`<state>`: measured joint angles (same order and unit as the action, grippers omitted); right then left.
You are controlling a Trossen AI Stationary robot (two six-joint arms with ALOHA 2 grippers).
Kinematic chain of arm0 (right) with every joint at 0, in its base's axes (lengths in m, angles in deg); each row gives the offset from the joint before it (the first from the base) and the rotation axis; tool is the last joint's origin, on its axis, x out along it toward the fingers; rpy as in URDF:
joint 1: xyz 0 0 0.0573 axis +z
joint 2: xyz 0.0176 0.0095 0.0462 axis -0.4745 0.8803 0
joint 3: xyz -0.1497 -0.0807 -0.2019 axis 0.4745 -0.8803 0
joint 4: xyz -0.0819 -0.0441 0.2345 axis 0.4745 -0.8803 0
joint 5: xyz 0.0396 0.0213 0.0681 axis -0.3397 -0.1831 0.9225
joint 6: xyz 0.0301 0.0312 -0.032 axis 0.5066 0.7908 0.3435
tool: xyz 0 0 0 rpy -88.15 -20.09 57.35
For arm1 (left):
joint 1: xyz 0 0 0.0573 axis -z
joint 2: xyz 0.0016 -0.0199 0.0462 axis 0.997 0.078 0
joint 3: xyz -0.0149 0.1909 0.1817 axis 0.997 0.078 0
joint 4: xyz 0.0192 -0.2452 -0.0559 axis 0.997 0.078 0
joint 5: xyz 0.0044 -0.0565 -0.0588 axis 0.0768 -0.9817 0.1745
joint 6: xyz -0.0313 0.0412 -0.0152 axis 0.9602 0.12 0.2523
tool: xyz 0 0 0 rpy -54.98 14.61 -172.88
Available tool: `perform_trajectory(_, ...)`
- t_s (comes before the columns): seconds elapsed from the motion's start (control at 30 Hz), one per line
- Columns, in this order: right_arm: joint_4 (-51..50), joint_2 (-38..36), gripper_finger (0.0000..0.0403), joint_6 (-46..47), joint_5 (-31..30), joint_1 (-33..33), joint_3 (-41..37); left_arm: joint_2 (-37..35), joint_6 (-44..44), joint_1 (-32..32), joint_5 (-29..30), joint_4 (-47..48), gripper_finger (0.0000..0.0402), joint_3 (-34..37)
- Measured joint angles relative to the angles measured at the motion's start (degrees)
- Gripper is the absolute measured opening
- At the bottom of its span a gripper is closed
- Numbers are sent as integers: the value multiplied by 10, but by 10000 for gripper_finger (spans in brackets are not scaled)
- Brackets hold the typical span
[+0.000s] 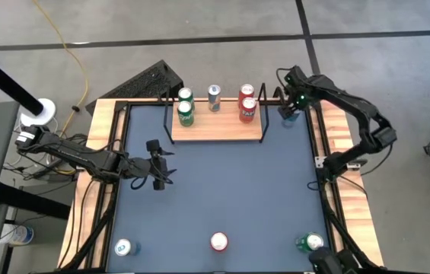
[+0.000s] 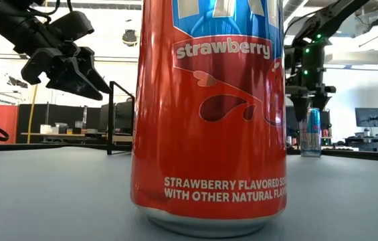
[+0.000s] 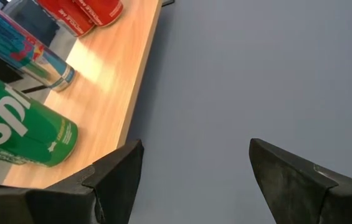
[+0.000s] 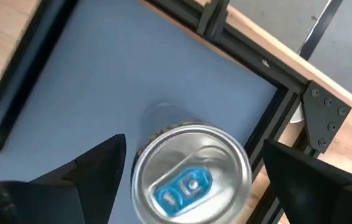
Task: Place canned beverage on shelf
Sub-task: Put the top blue soda can on the shelf aligned with the other blue soda can
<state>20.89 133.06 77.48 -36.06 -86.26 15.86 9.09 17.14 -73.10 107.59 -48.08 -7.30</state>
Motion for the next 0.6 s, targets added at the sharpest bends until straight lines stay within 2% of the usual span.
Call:
perform_trajectory(0.23, -4, 17, 336, 0, -2, -4, 0, 0, -3, 0, -6, 0, 282, 0)
perform_trajectory(0.6, -45, -7, 218, 8, -1, -4, 7, 0, -2, 0, -6, 0, 282, 0)
